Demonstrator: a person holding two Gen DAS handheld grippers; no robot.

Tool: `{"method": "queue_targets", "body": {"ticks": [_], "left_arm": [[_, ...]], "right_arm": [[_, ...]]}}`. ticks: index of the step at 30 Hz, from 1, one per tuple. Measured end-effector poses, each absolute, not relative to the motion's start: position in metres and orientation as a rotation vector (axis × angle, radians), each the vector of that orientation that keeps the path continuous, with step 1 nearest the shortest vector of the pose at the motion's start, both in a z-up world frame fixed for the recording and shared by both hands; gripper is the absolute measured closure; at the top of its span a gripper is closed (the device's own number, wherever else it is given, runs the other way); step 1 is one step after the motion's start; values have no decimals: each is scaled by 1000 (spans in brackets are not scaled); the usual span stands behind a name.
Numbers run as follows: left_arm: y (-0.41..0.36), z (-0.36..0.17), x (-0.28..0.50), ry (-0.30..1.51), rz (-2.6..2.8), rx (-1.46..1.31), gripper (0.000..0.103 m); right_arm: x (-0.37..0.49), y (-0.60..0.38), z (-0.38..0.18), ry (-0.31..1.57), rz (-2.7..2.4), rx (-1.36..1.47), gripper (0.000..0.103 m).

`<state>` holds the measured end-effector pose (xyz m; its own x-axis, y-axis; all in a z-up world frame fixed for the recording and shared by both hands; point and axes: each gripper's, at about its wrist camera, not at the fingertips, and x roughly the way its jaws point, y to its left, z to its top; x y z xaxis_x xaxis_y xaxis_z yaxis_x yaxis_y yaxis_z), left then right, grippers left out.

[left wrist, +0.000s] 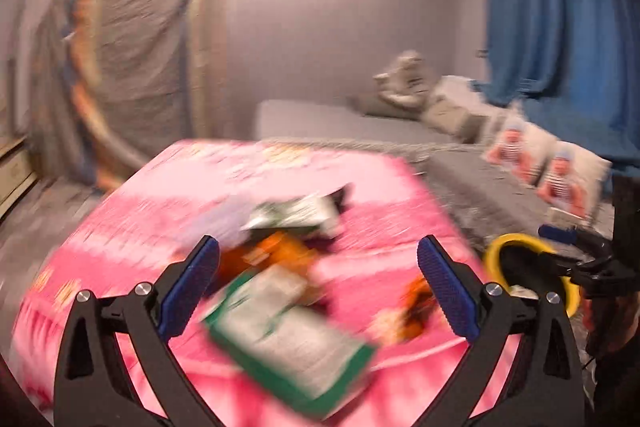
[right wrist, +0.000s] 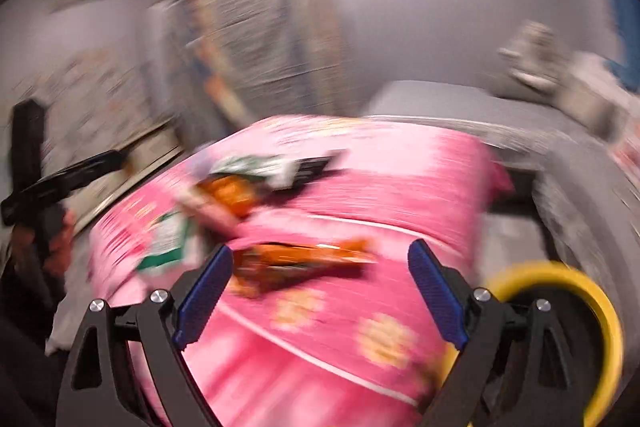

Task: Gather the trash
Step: 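Grasp the pink box with the right tool from the pile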

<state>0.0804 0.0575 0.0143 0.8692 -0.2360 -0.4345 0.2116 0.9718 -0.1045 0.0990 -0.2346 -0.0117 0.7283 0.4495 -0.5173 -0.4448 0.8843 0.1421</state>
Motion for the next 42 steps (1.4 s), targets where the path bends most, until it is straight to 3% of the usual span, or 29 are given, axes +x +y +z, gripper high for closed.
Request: {"method": "queue_targets", "body": {"ticks": [4,9,12,19,23,32,42], "left_arm": [[101,-6,69,534,-183,-161,8],[123,-24,61,578,-179,-223,8],[132,-33,62,610,-202,-250,8],[141,-53,70,661,-225,-287,8],[137,-57,75,690,-224,-273,9],[114,-53,78,720,-242,-175,8],[36,-32,96,698,-420,44,9]], "right_arm": [[136,-162,-17,603,637,-200,19],[172,-93,-26,663,784,-442,45],[184,-71,-38,694,831,-541,53],[198,-36,-67,747,882,-708,55],[213,-23,-78,778,903,-711,55],[226,-26,-75,813,917,-521,85],[201,-150,0,663,850,-23,87]]}}
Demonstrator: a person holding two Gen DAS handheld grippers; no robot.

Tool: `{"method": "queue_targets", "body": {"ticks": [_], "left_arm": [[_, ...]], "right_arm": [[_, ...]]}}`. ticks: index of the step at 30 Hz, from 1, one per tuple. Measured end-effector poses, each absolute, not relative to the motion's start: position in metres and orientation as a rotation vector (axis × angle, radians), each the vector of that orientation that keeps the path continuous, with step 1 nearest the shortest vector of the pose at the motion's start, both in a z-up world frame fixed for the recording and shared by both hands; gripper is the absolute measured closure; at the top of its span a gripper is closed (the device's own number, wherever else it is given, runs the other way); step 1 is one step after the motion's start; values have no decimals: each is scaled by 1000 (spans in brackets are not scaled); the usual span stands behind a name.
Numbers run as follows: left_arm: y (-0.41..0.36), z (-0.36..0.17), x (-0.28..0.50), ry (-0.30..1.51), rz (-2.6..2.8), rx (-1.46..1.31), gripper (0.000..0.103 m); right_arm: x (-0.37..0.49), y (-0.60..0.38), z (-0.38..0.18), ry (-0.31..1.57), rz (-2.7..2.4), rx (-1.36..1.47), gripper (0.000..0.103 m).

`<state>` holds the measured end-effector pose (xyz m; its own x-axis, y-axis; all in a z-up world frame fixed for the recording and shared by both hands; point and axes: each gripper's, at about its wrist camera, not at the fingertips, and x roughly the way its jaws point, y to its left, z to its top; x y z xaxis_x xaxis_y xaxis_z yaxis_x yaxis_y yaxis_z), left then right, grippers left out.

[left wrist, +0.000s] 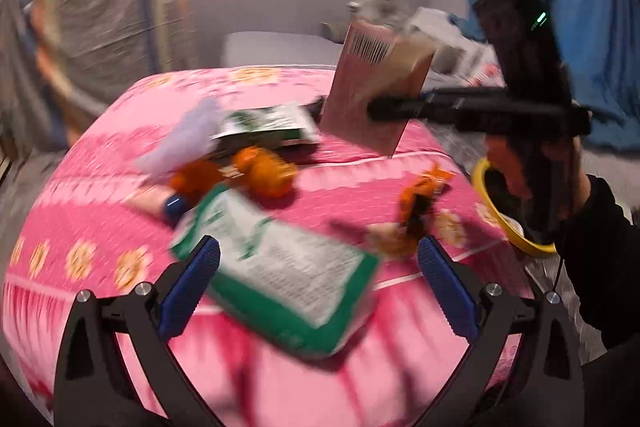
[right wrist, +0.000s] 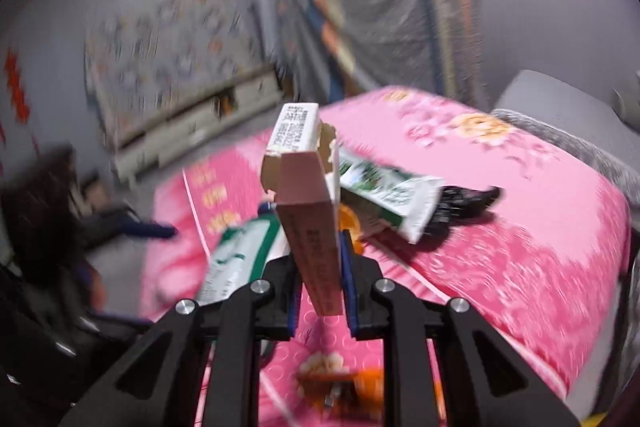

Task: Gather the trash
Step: 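Grasp the pink box with the right tool from the pile, then grasp the orange snack wrapper with the left tool while the right tool holds the pink box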

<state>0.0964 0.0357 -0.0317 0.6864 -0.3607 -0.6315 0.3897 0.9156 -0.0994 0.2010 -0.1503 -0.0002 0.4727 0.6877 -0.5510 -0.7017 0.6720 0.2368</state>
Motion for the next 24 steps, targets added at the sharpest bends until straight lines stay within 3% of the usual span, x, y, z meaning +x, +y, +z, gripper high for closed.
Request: {"method": "queue_targets", "body": {"ticks": [8,15,24], "left_arm": [[-58,-36,121,746,-628,210,9],[-96,-71,168,904,-614,247,9],[-110,-97,195,990,-565,280,34]], "right_arm": [[130,-245,19,557,647,183,87],[79,-292,14,498,545,285,87],[47,-324,4,453,480,363,87]]}}
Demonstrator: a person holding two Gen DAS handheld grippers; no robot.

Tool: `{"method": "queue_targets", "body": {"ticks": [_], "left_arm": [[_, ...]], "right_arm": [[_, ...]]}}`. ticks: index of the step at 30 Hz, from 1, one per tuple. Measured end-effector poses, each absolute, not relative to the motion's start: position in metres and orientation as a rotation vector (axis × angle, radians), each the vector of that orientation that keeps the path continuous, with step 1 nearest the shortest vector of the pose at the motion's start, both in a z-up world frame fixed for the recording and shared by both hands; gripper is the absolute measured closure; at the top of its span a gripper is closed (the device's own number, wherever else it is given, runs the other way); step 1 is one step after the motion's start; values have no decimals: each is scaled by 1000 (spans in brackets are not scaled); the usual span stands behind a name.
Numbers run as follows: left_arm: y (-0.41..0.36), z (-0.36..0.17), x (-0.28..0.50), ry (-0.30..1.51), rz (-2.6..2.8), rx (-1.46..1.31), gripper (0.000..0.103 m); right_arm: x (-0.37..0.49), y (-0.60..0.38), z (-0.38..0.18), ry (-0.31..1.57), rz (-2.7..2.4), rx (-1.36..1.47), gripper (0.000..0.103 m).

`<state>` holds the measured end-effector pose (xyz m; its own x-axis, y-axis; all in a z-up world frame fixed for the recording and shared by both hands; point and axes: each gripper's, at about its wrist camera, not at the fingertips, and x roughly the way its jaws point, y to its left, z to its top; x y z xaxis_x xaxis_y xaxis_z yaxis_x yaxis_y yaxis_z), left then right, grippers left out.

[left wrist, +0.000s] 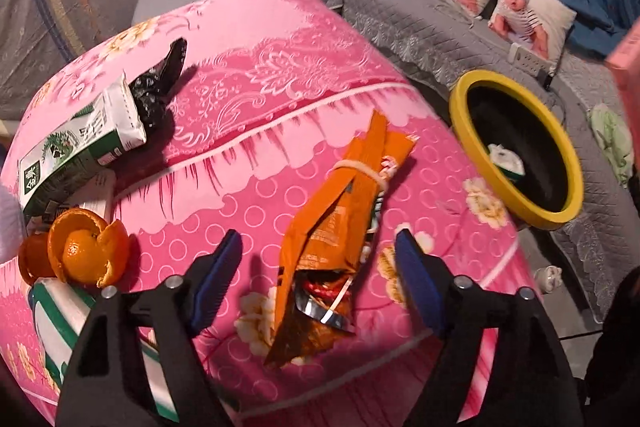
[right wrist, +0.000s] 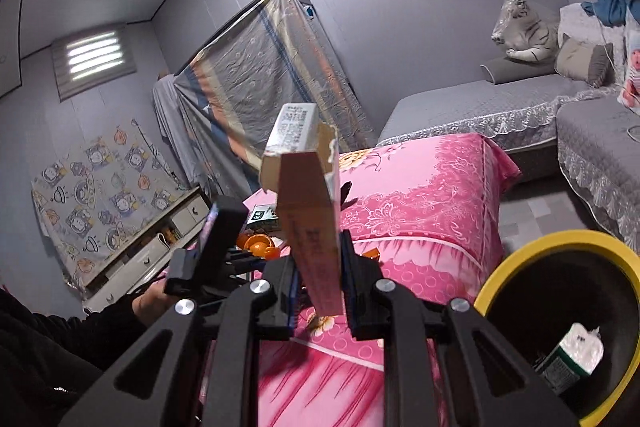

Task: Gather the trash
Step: 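Grasp the orange snack wrapper with the left tool while the right tool holds the pink box, then drop the orange wrapper and pink box into the yellow bin with both tools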

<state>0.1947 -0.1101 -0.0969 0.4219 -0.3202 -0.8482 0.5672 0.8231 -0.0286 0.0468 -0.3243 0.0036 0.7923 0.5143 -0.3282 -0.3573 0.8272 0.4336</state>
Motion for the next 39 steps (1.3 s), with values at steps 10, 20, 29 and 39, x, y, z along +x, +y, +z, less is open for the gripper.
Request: {"method": "queue_targets", "body": {"ticks": [10,20,29,39], "left_arm": [[-87,-86,187,939,-559,128,68],[-44,-41,134,731,-507,-37,68],[-40,-24,121,654,-483,-50,68],[-78,-5,118,582,-544,25,68]], "right_arm": [[38,-330,-6,448,455,419,87],[55,-311,-13,489,447,440,87],[57,-318,-17,500,407,470,87],[47,-350,-13,447,316,504,87]]}}
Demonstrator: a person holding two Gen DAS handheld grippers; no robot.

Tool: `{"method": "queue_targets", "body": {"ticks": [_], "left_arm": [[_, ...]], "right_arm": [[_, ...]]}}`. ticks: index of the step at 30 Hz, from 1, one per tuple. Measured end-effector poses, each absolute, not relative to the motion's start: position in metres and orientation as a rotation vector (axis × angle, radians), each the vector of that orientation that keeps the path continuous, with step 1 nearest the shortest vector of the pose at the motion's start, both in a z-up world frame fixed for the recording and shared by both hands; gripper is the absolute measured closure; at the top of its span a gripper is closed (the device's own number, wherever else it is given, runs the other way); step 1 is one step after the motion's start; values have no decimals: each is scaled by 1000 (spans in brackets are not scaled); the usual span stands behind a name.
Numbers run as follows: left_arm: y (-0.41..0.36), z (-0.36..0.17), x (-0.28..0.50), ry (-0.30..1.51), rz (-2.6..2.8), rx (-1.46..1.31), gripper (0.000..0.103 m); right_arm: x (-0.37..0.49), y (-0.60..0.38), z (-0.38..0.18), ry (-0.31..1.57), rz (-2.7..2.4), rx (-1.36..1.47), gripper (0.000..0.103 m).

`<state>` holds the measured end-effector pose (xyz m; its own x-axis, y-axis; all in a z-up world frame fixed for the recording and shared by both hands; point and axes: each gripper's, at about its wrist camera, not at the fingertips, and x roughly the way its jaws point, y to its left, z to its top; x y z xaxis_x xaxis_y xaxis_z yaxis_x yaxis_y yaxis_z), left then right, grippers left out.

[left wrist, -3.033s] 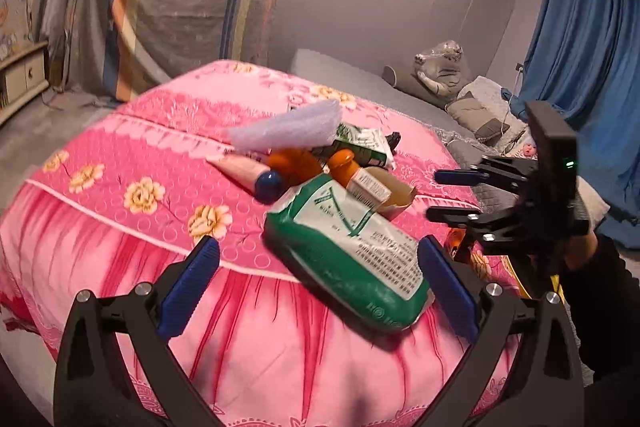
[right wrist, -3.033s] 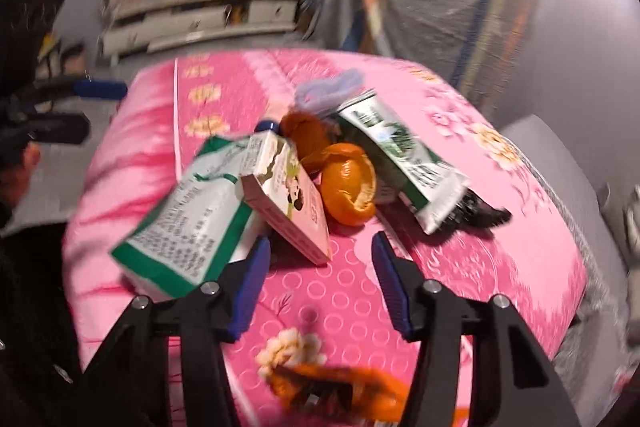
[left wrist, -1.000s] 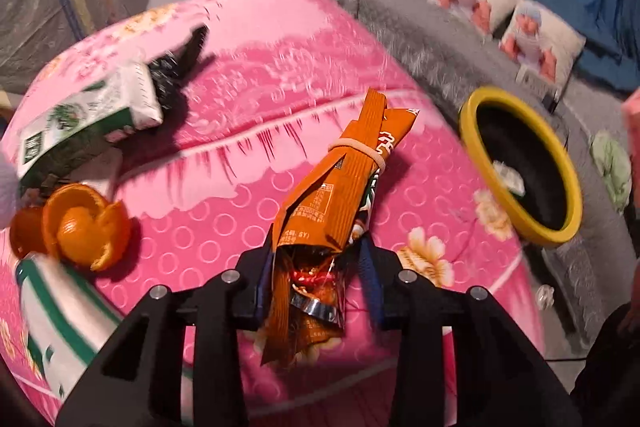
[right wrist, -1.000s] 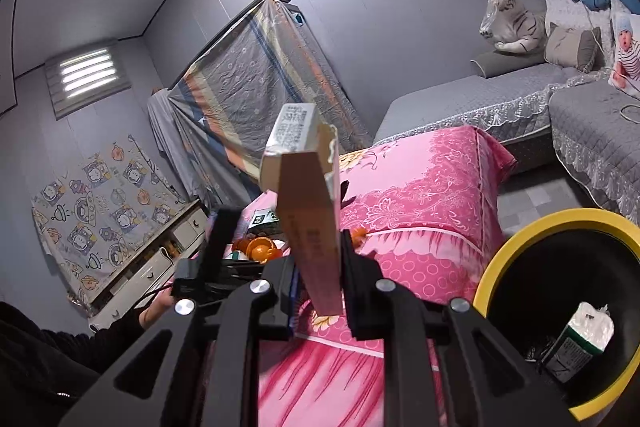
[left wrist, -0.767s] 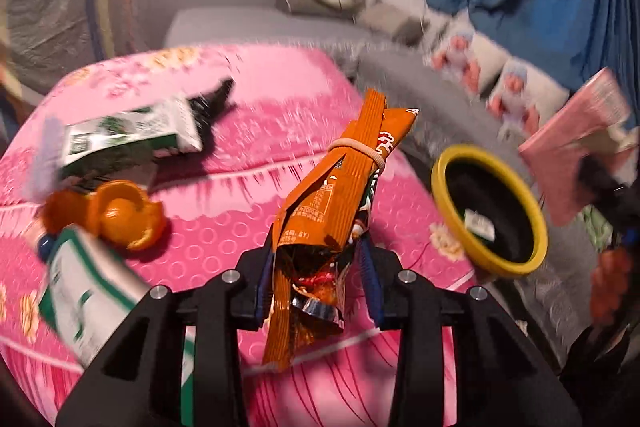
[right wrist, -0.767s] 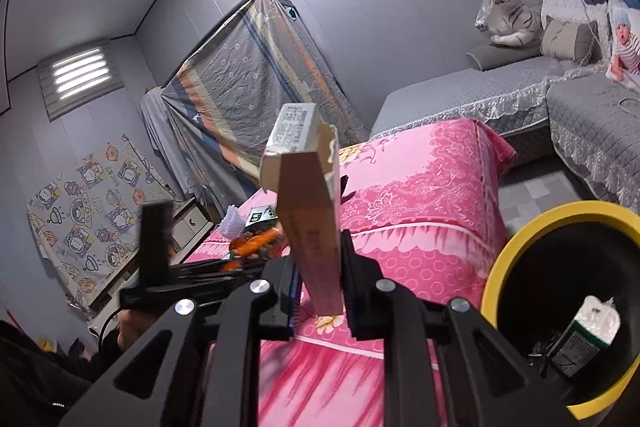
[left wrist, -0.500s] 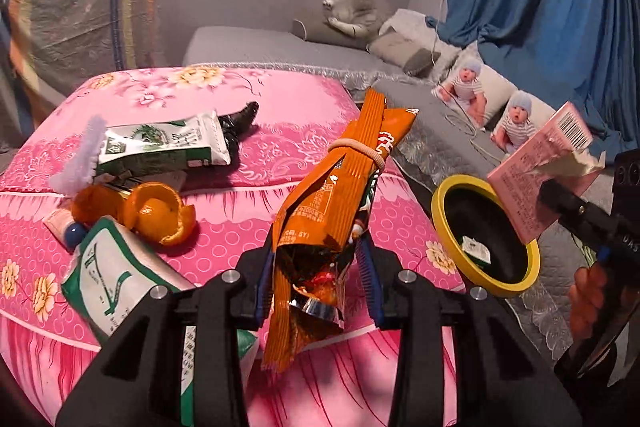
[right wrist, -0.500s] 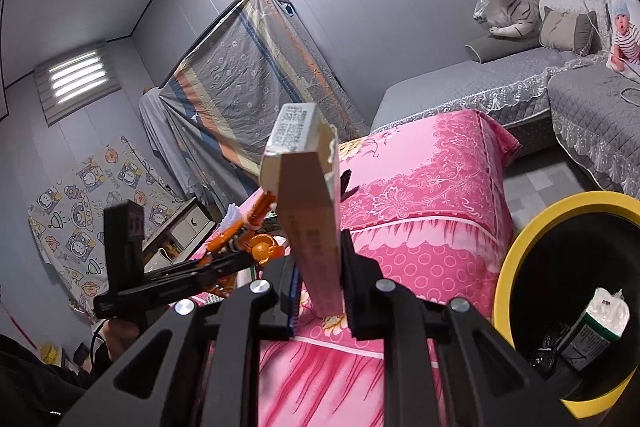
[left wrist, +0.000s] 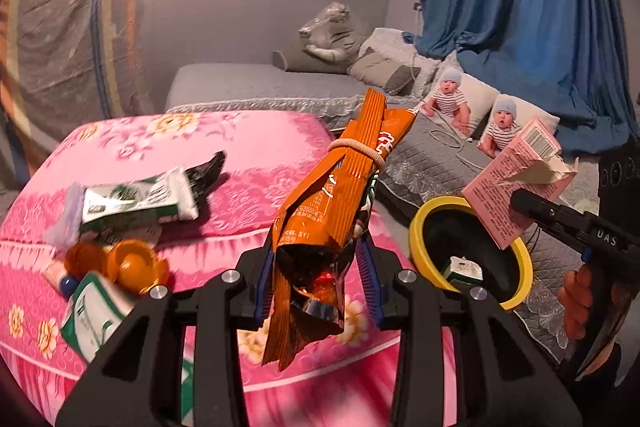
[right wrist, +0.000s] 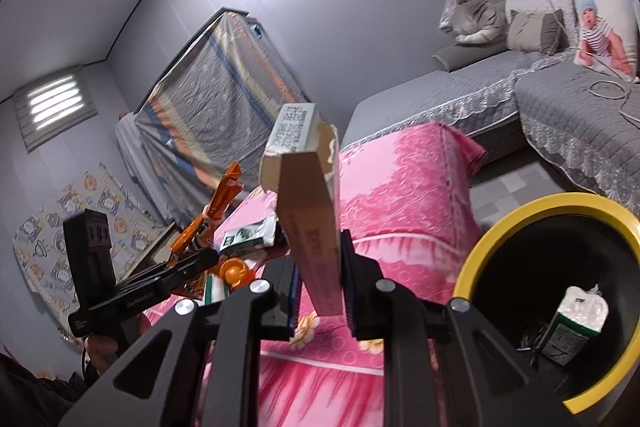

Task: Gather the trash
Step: 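Drop the orange wrapper and pink box into the yellow bin with both tools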

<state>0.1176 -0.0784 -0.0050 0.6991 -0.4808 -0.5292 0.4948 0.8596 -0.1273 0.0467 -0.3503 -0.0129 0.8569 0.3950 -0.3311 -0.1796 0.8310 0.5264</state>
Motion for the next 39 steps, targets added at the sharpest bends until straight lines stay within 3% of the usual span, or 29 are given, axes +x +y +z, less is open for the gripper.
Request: {"method": "queue_targets", "body": {"ticks": [19,39], "left_arm": [[-194,-1,126,558,-724,165,68],[-312,-76,160,720,-816,263,68]], "right_arm": [[23,-411,-31,410,30,540,87],[27,-468,-92,571,-271,679,86]]}}
